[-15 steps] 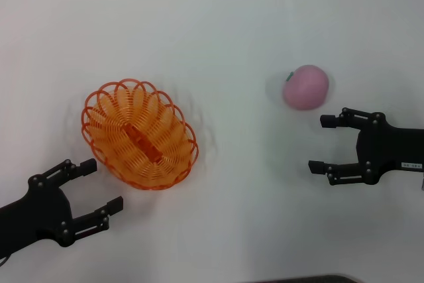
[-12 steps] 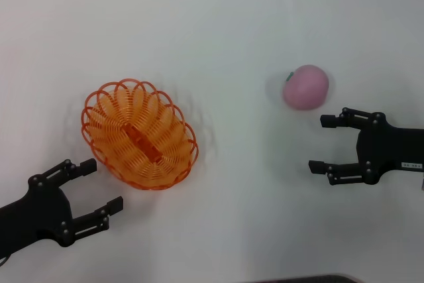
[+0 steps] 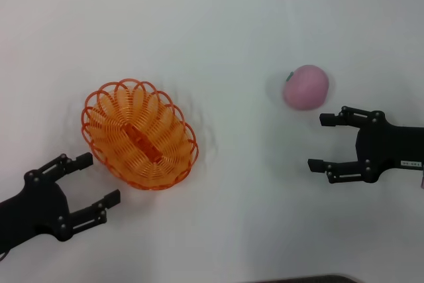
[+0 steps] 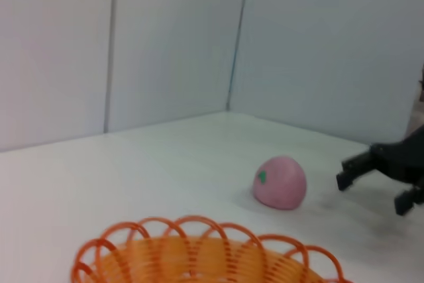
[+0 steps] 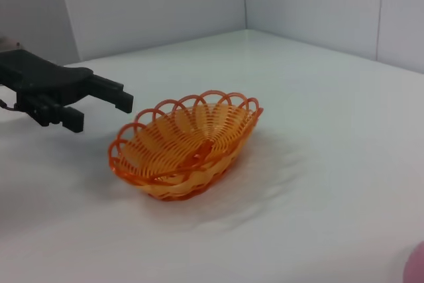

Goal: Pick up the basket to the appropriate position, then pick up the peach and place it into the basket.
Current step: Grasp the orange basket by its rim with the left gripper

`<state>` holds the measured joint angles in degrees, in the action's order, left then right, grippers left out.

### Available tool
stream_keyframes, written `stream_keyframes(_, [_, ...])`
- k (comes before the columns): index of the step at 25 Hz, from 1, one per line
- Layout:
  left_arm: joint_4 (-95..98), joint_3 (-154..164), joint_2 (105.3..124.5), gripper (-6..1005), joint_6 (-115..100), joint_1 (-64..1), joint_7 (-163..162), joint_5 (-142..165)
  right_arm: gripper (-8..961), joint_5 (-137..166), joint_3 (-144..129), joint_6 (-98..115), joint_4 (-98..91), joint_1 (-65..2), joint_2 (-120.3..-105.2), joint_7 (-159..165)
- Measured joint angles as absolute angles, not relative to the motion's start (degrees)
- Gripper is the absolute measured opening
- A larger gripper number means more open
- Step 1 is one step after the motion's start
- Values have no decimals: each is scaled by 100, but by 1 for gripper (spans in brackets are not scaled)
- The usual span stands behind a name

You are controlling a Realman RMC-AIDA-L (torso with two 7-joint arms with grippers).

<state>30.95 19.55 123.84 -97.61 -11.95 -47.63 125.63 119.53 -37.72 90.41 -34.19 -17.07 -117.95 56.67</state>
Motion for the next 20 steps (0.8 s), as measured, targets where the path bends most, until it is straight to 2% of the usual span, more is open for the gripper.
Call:
stream_keyframes(7, [3152,1582,12347,840,-9836,-1298,-6035,12328,945,11953,-3727,9035,-3419,-1728,-11795,5691])
stream_keyframes(13, [3325,1539,12127,840,-9639,-1646,-8257,12369,945,11953,-3717,9034,-3419,-1745,-11795,5702])
stream_keyframes(20, [3502,1528,11977,840,-9511,-1971,-9570,12276,945,11953,-3711,9043,-3419,-1756,-11798,5765])
